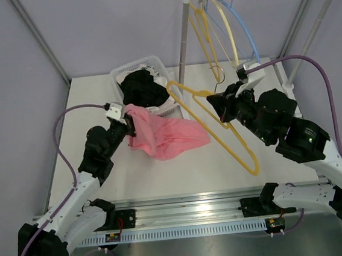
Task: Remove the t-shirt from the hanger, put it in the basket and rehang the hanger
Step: Remove the tshirt from the hanger, then place the tshirt into the basket
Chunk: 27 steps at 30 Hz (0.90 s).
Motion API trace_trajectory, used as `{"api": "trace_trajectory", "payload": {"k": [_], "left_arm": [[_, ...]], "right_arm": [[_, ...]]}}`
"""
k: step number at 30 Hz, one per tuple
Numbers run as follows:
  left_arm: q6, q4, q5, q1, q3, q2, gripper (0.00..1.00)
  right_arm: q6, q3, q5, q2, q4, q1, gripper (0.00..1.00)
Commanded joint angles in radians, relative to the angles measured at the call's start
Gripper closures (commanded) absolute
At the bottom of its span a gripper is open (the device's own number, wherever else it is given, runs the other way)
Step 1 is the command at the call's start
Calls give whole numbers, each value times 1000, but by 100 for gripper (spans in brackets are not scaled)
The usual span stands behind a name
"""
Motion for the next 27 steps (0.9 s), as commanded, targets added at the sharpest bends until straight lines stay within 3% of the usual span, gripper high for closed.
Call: {"api": "trace_trajectory", "payload": {"k": [1, 5, 9, 14, 22, 25, 26, 27], "left_arm": [[163, -129, 12, -110, 39, -27, 100], [252, -266, 53, -190, 100, 86, 94], [300, -411, 87, -215, 235, 302, 88], [321, -407, 89, -221, 349, 554, 78], [375, -426, 124, -285, 387, 709, 23], [384, -401, 139, -312, 358, 709, 12], [389, -397, 142, -321, 349, 703, 1], [392, -397, 141, -325, 338, 700, 1]], "right_arm": [[-13, -2, -4, -16, 105, -1, 100], [-9, -14, -24, -27, 127, -1, 100], [-9, -16, -24, -19, 139, -1, 100], [-1, -39, -24, -60, 184, -1, 100], [8, -83, -21, -117, 205, -1, 100], [11, -85, -24, -116, 204, -1, 100], [10, -83, -27, -112, 202, 0, 100], [10, -83, -32, -109, 204, 0, 100]]}}
